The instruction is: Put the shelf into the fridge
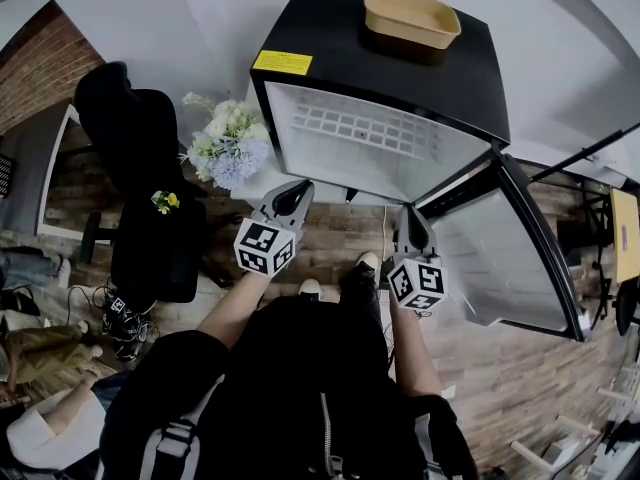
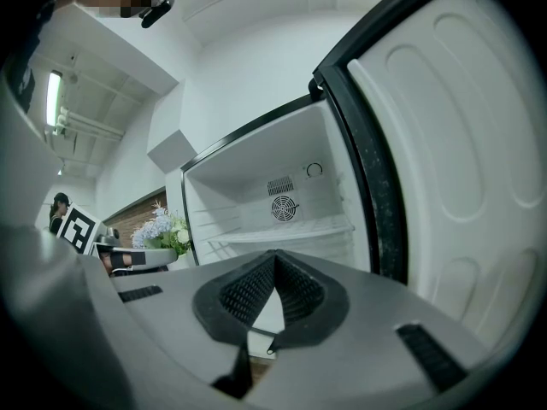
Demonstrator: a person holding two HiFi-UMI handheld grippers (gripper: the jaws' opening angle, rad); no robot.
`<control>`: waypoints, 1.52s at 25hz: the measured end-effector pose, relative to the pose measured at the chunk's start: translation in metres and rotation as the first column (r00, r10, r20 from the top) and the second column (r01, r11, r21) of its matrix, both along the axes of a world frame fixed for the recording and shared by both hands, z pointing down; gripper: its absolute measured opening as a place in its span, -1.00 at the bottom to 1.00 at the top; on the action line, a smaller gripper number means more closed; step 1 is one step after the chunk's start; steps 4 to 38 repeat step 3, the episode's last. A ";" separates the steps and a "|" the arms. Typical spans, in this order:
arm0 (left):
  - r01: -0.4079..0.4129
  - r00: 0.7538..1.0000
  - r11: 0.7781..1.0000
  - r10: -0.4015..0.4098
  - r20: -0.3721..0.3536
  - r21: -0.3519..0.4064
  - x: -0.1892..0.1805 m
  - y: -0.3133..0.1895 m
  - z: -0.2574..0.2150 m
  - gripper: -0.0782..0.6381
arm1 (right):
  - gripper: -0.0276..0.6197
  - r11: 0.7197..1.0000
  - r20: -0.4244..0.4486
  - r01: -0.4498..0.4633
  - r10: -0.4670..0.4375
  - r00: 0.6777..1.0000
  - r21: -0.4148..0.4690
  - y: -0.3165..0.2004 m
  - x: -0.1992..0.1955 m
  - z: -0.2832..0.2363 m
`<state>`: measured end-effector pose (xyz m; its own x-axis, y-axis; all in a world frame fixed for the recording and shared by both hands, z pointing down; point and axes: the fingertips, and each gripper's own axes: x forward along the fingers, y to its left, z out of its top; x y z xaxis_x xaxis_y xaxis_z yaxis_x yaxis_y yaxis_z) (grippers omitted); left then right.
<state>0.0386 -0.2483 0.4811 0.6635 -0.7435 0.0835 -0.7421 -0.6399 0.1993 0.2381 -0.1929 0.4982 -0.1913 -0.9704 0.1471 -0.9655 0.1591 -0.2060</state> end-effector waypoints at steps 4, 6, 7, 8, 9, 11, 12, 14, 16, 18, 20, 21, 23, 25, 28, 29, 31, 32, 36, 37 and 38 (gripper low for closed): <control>-0.012 1.000 1.000 0.012 0.004 0.000 0.004 0.001 0.001 -0.67 | -0.90 1.000 -0.001 -0.002 0.002 1.000 0.000 0.000 0.002 0.001; -0.012 1.000 1.000 0.012 0.004 0.000 0.004 0.001 0.001 -0.67 | -0.90 1.000 -0.001 -0.002 0.002 1.000 0.000 0.000 0.002 0.001; -0.012 1.000 1.000 0.012 0.004 0.000 0.004 0.001 0.001 -0.67 | -0.90 1.000 -0.001 -0.002 0.002 1.000 0.000 0.000 0.002 0.001; -0.012 1.000 1.000 0.012 0.004 0.000 0.004 0.001 0.001 -0.67 | -0.90 1.000 -0.001 -0.002 0.002 1.000 0.000 0.000 0.002 0.001; -0.012 1.000 1.000 0.012 0.004 0.000 0.004 0.001 0.001 -0.67 | -0.90 1.000 -0.001 -0.002 0.002 1.000 0.000 0.000 0.002 0.001; -0.012 1.000 1.000 0.012 0.004 0.000 0.004 0.001 0.001 -0.67 | -0.90 1.000 -0.001 -0.002 0.002 1.000 0.000 0.000 0.002 0.001; -0.012 1.000 1.000 0.012 0.004 0.000 0.004 0.001 0.001 -0.67 | -0.90 1.000 -0.001 -0.002 0.002 1.000 0.000 0.000 0.002 0.001; -0.012 1.000 1.000 0.012 0.004 0.000 0.004 0.001 0.001 -0.67 | -0.90 1.000 -0.001 -0.002 0.002 1.000 0.000 0.000 0.002 0.001; -0.012 1.000 1.000 0.012 0.004 0.000 0.004 0.001 0.001 -0.67 | -0.90 1.000 -0.001 -0.002 0.002 1.000 0.000 0.000 0.002 0.001; -0.012 1.000 1.000 0.012 0.004 0.000 0.004 0.001 0.001 -0.67 | -0.90 1.000 -0.001 -0.002 0.002 1.000 0.000 0.000 0.002 0.001; -0.012 1.000 1.000 0.012 0.004 0.000 0.004 0.001 0.001 -0.67 | -0.90 1.000 -0.001 -0.002 0.002 1.000 0.000 0.000 0.002 0.001; -0.012 1.000 1.000 0.012 0.004 0.000 0.004 0.001 0.001 -0.67 | -0.90 1.000 -0.001 -0.002 0.002 1.000 0.000 0.000 0.002 0.001; -0.012 1.000 1.000 0.012 0.004 0.000 0.004 0.001 0.001 -0.67 | -0.90 1.000 -0.001 -0.002 0.002 1.000 0.000 0.000 0.002 0.001; -0.012 1.000 1.000 0.012 0.004 0.000 0.004 0.001 0.001 -0.67 | -0.90 1.000 -0.001 -0.002 0.002 1.000 0.000 0.000 0.002 0.001; -0.012 1.000 1.000 0.012 0.004 0.000 0.004 0.001 0.001 -0.67 | -0.90 1.000 -0.001 -0.002 0.002 1.000 0.000 0.000 0.002 0.001; -0.012 1.000 1.000 0.012 0.004 0.000 0.004 0.001 0.001 -0.67 | -0.90 1.000 -0.001 -0.002 0.002 1.000 0.000 0.000 0.002 0.001; -0.012 1.000 1.000 0.012 0.004 0.000 0.004 0.001 0.001 -0.67 | -0.90 1.000 -0.001 -0.002 0.002 1.000 0.000 0.000 0.002 0.001; -0.012 1.000 1.000 0.012 0.004 0.000 0.004 0.001 0.001 -0.67 | -0.90 1.000 -0.001 -0.002 0.002 1.000 0.000 0.000 0.002 0.001; -0.012 1.000 1.000 0.012 0.004 0.000 0.004 0.001 0.001 -0.67 | -0.90 1.000 -0.001 -0.002 0.002 1.000 0.000 0.000 0.002 0.001; -0.012 1.000 1.000 0.012 0.004 0.000 0.004 0.001 0.001 -0.67 | -0.90 1.000 -0.001 -0.002 0.002 1.000 0.000 0.000 0.002 0.001; -0.012 1.000 1.000 0.012 0.004 0.000 0.004 0.001 0.001 -0.67 | -0.90 1.000 -0.001 -0.002 0.002 1.000 0.000 0.000 0.002 0.001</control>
